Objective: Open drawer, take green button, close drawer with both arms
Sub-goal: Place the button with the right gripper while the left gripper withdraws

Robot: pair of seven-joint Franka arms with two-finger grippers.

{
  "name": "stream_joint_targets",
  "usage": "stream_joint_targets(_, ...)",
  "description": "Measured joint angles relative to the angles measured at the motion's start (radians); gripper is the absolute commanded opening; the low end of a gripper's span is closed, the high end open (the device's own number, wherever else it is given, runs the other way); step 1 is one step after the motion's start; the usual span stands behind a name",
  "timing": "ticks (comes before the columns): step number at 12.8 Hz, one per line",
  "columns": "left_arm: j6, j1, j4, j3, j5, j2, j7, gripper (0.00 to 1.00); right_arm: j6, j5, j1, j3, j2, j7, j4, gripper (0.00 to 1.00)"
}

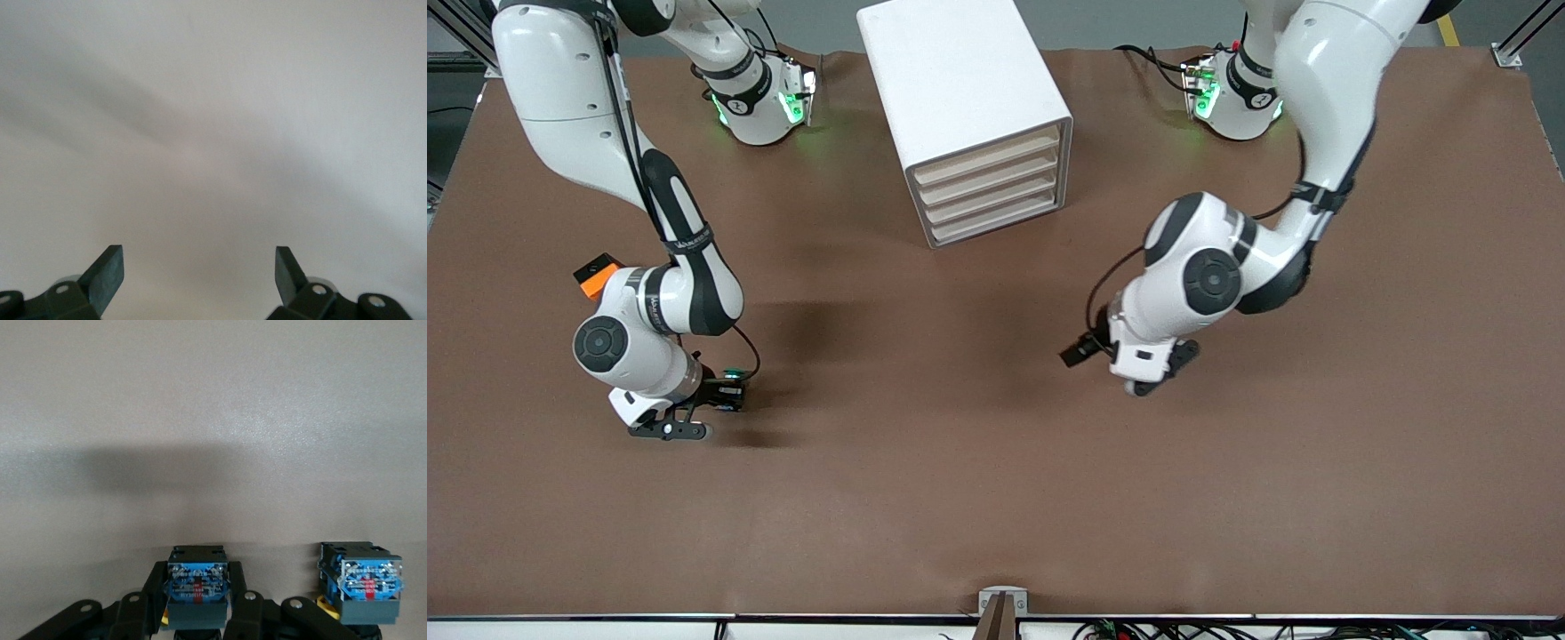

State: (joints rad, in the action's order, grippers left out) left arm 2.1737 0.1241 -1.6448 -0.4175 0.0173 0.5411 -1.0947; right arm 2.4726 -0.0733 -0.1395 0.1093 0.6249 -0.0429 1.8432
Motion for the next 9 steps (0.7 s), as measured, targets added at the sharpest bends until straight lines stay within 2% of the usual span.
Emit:
stream_joint_targets(2,-0.013,-0.049,0.007,0.000,-0.139,-0.032,0.005,1.00,0.000,0.000,0.000,0.000,0.000,0.000,0.000,1.00)
stream_joint_targets(4,-0.037,-0.092,0.033,-0.001,-0.217,-0.066,0.036,1.00,0.002,0.000,0.002,0.000,0.000,0.003,-0.011,1.00)
stream_joint_targets(9,-0.242,-0.217,0.086,-0.006,-0.227,-0.203,0.261,1.00,-0.065,0.000,0.038,0.003,-0.032,0.082,-0.076,1.00)
